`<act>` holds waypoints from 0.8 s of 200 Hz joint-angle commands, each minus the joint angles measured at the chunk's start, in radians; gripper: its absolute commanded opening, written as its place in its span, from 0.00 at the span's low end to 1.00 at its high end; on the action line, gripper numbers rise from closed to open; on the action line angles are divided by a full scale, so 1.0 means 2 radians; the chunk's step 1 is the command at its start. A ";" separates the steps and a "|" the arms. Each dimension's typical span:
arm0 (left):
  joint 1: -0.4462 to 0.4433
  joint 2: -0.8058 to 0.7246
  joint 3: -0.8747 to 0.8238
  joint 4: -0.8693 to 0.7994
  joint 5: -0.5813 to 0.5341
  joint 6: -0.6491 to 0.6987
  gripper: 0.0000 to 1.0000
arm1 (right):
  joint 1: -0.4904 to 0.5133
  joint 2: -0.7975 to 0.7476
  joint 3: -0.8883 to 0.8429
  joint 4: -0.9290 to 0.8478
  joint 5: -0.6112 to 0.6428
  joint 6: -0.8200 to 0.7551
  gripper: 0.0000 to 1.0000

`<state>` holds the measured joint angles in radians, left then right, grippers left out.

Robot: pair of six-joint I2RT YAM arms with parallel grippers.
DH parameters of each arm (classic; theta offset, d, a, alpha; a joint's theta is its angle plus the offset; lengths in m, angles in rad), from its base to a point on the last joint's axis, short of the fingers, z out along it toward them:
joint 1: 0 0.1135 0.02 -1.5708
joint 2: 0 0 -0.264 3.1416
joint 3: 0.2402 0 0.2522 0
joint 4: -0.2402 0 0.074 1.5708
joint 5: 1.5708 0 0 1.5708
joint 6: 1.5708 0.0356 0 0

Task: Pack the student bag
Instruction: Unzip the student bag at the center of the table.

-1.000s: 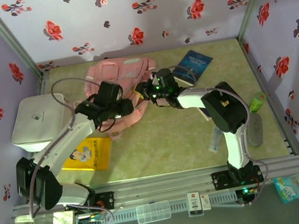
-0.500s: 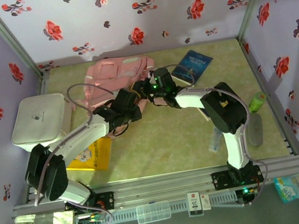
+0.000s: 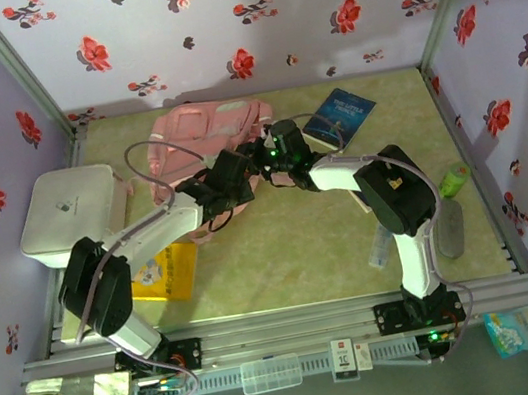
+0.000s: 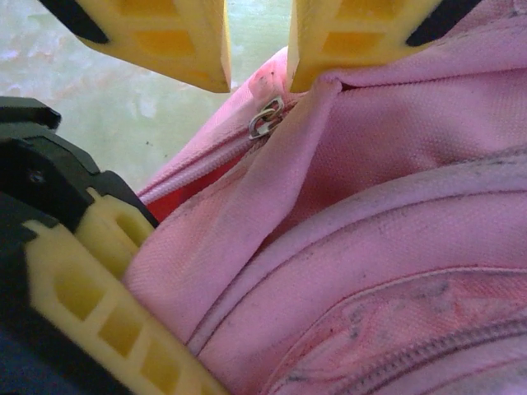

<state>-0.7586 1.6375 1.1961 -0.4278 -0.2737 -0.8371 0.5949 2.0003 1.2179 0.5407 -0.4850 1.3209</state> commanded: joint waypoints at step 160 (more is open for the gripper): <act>-0.018 0.006 0.001 -0.002 -0.045 -0.023 0.30 | 0.007 0.005 0.022 0.055 0.000 0.005 0.17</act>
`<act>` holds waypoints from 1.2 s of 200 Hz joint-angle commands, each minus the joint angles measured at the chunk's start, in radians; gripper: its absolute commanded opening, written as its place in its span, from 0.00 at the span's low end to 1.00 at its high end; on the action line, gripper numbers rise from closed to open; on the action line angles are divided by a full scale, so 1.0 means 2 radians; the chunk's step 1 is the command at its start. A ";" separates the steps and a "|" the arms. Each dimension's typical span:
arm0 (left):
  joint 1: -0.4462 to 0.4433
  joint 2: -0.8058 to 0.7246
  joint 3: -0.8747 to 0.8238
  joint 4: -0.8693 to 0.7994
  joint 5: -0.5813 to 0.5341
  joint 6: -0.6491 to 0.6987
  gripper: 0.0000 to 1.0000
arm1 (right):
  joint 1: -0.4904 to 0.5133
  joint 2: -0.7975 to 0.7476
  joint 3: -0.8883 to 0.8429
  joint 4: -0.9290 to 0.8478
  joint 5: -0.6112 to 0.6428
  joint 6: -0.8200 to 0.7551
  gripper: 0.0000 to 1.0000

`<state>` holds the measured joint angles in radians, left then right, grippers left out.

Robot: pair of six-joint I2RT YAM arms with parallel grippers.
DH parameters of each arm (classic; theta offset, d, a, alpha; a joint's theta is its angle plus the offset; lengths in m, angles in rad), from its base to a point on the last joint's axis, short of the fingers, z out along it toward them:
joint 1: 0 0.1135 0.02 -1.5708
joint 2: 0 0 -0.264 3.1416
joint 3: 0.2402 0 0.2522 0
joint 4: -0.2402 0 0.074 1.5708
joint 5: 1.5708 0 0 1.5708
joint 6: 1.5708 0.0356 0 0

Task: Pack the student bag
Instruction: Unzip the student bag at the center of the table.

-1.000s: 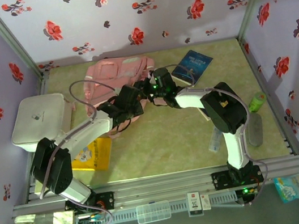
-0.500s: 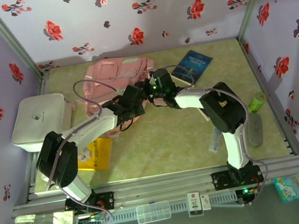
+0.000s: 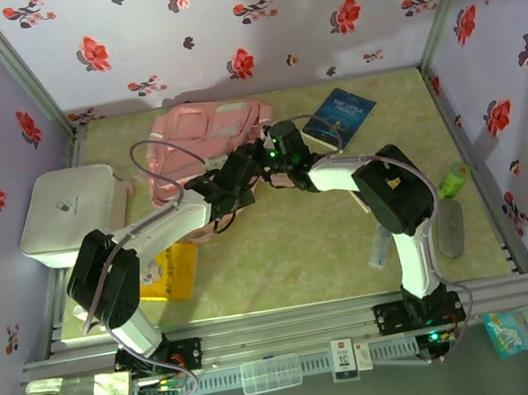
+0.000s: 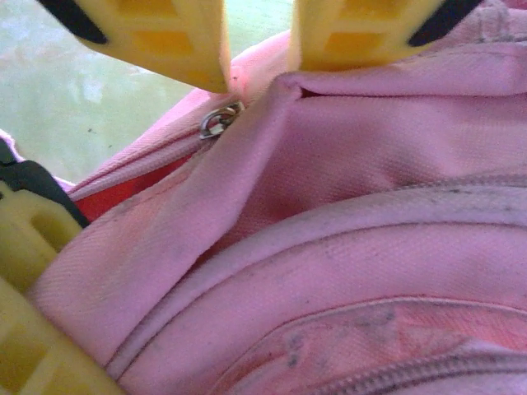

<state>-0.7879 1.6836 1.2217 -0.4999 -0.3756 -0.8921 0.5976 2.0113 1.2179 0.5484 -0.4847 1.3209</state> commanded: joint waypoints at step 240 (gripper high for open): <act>-0.003 -0.005 0.002 -0.044 -0.068 -0.040 0.01 | 0.001 0.002 0.015 0.053 0.010 0.007 0.15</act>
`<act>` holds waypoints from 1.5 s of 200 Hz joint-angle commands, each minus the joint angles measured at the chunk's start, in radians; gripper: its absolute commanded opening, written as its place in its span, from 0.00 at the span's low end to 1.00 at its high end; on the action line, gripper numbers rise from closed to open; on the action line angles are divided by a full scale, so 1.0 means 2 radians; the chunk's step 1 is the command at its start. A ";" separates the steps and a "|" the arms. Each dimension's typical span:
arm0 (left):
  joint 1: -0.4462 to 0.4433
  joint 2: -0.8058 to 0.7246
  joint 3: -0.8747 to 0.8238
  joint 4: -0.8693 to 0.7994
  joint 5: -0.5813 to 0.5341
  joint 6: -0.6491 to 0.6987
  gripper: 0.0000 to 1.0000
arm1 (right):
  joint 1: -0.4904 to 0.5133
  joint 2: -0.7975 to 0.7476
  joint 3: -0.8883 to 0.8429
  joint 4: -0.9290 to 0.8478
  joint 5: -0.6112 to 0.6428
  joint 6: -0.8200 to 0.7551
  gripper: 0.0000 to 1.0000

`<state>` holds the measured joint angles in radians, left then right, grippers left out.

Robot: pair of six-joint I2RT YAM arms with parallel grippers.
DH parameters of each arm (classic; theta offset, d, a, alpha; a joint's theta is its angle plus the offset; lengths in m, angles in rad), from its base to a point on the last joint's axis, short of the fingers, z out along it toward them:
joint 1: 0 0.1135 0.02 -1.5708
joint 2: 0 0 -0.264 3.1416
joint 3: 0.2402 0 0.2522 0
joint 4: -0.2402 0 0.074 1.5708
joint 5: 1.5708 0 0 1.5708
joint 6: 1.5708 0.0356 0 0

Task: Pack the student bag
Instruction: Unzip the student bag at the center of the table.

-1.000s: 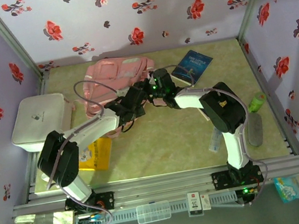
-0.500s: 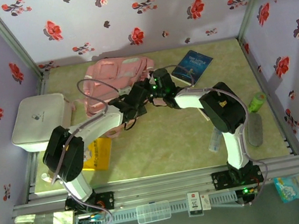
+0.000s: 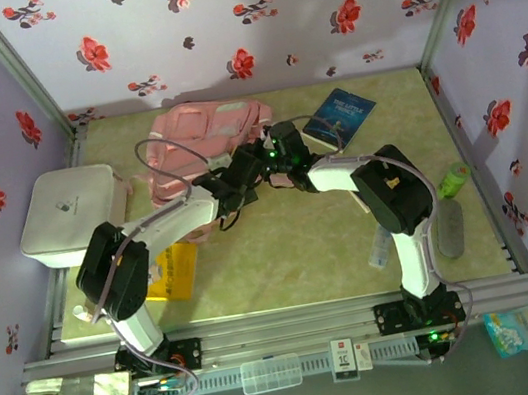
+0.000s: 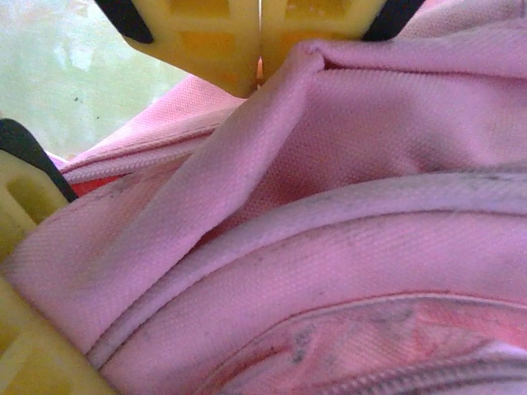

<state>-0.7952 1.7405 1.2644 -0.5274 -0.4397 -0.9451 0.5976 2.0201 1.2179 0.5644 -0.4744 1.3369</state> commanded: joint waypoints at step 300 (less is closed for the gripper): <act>0.053 -0.082 -0.062 0.044 0.231 0.159 0.00 | 0.001 -0.085 -0.123 -0.022 0.048 0.044 0.38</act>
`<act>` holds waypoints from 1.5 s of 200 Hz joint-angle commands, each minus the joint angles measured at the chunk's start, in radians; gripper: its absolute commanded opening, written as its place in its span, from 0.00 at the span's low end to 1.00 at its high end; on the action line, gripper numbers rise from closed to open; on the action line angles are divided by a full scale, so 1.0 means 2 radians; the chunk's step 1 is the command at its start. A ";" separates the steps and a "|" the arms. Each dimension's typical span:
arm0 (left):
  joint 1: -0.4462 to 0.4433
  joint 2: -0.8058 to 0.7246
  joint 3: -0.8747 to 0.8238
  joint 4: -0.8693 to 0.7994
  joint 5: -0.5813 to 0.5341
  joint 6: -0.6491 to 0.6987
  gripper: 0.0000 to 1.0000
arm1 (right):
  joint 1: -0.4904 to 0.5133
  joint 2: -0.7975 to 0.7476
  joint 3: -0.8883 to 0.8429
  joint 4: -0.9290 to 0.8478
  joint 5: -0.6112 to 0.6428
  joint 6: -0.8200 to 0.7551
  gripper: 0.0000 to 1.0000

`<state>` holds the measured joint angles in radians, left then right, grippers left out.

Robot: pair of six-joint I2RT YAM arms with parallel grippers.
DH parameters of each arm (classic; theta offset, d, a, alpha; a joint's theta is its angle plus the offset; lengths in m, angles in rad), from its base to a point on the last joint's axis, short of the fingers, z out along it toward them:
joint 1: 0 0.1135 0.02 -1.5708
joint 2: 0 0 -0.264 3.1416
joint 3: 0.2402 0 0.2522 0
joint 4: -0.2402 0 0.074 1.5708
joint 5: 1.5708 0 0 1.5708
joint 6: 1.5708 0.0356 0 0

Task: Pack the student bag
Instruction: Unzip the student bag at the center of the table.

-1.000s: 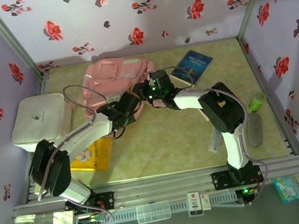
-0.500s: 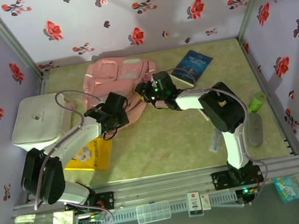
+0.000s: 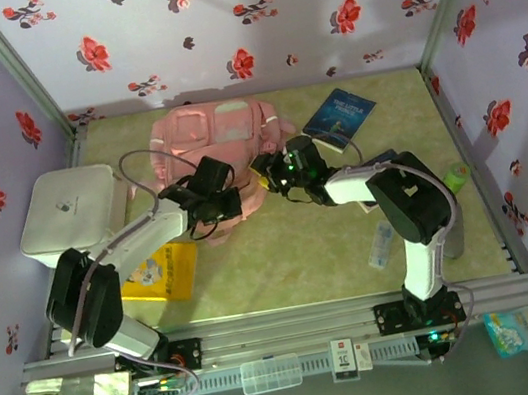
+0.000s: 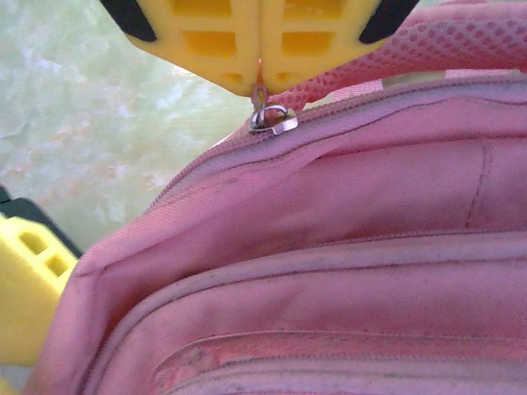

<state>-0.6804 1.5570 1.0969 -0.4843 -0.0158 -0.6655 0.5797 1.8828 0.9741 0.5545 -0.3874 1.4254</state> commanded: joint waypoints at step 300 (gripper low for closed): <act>0.000 0.036 0.043 -0.045 -0.026 -0.011 0.00 | 0.004 -0.011 0.021 -0.049 0.032 -0.057 0.16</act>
<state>-0.6827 1.6783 1.1564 -0.5076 -0.0303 -0.6811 0.5945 1.8832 0.9936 0.4698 -0.3641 1.3716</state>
